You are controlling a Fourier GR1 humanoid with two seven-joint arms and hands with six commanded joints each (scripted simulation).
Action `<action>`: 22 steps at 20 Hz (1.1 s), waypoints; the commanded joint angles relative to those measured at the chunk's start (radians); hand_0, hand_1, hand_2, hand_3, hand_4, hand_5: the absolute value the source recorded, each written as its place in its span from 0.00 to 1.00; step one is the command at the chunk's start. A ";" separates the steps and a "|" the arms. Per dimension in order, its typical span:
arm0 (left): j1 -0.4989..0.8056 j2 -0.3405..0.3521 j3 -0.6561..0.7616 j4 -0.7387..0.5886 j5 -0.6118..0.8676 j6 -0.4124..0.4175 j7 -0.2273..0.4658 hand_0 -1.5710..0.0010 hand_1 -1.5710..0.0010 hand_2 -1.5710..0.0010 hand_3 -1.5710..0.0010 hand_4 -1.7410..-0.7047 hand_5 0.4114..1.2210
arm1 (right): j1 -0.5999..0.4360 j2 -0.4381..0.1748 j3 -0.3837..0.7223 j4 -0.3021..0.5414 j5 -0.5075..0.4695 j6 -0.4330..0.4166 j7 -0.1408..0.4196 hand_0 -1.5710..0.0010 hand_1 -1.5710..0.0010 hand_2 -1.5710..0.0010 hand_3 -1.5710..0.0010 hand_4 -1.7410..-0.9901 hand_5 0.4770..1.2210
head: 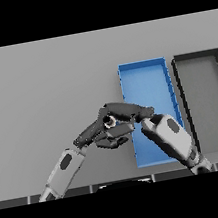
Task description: Pick up the blue pipe and place it into the blue bin.
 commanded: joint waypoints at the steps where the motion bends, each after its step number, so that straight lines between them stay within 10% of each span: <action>1: 0.009 0.006 -0.001 -0.002 -0.001 -0.001 0.000 1.00 1.00 1.00 1.00 0.80 0.14 | -0.026 -0.007 -0.015 -0.001 -0.049 -0.025 0.031 0.00 0.00 0.00 0.00 0.17 1.00; 7: 0.017 -0.004 -0.018 -0.011 -0.005 -0.003 0.023 1.00 1.00 1.00 1.00 0.80 0.11 | -0.283 -0.102 -0.167 0.014 -0.369 -0.248 0.111 0.00 0.00 0.00 0.00 0.04 0.89; 13: 0.025 0.010 -0.008 -0.027 0.003 -0.004 0.001 1.00 1.00 1.00 1.00 0.81 0.10 | -0.487 -0.242 -0.279 0.202 -0.304 -0.347 0.020 0.00 0.00 0.00 0.00 0.01 0.86; 22: 0.032 0.026 0.004 -0.029 0.017 -0.016 -0.006 1.00 1.00 1.00 1.00 0.82 0.09 | -0.289 -0.345 -0.294 0.423 -0.187 -0.410 0.030 0.00 0.00 0.00 0.00 0.00 0.87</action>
